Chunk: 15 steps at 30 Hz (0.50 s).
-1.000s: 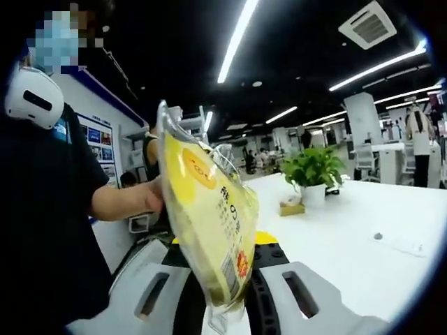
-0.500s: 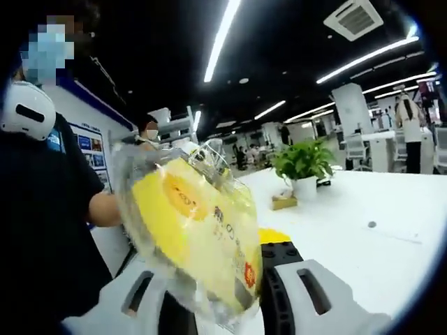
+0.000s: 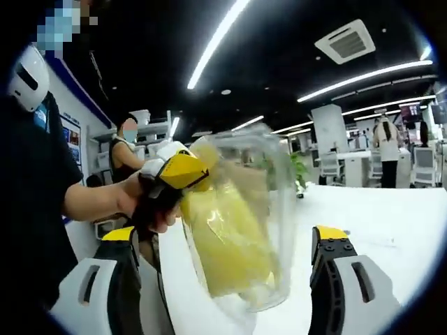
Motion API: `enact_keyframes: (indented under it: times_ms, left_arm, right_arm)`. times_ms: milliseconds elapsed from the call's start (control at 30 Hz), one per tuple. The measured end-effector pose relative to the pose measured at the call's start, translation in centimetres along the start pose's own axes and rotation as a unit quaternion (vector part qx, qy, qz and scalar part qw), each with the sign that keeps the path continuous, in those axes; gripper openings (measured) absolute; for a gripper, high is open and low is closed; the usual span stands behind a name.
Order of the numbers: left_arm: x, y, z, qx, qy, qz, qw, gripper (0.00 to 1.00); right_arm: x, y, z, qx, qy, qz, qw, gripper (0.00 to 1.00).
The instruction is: Compare the silicone blocks by pressing each to a similar depth, holding the contact briefly, and releasing to observe deformation and rebound differences across the visible hardness samples.
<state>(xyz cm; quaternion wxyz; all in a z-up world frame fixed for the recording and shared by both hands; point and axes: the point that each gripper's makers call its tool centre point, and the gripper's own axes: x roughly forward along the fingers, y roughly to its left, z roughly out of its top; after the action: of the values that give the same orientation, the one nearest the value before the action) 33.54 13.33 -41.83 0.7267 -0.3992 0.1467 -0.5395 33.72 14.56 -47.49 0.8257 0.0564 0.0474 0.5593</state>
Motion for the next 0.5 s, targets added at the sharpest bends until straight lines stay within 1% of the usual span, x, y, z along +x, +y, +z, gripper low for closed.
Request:
enact_keyframes:
  times_ms: [33, 133, 267, 333, 400, 500]
  left_arm:
    - [-0.1, 0.1, 0.0, -0.002, 0.0, -0.001, 1.0, 0.0]
    - [-0.3, 0.4, 0.0, -0.006, -0.002, 0.003, 1.0, 0.0]
    - [-0.7, 1.1, 0.2, -0.015, -0.009, 0.007, 0.9998, 0.0]
    - [-0.8, 1.3, 0.2, -0.019, -0.012, 0.008, 0.9997, 0.0]
    - [-0.9, 1.7, 0.3, -0.022, -0.015, 0.01, 0.9996, 0.0]
    - [-0.9, 2.3, 0.3, -0.029, -0.018, 0.013, 0.9993, 0.0]
  right_arm:
    - [-0.1, -0.1, 0.1, 0.005, -0.005, -0.003, 1.0, 0.96]
    - [-0.4, -0.4, 0.4, 0.002, -0.016, -0.009, 0.9998, 0.96]
    - [-0.7, -0.7, 0.3, -0.003, -0.013, -0.024, 0.9996, 0.96]
    - [-0.8, -0.8, 0.3, -0.002, -0.019, -0.029, 0.9994, 0.96]
    - [-1.0, -0.9, 0.2, 0.012, -0.021, -0.039, 0.999, 0.96]
    - [-1.3, -0.9, -0.1, 0.007, -0.018, -0.047, 0.9987, 0.96]
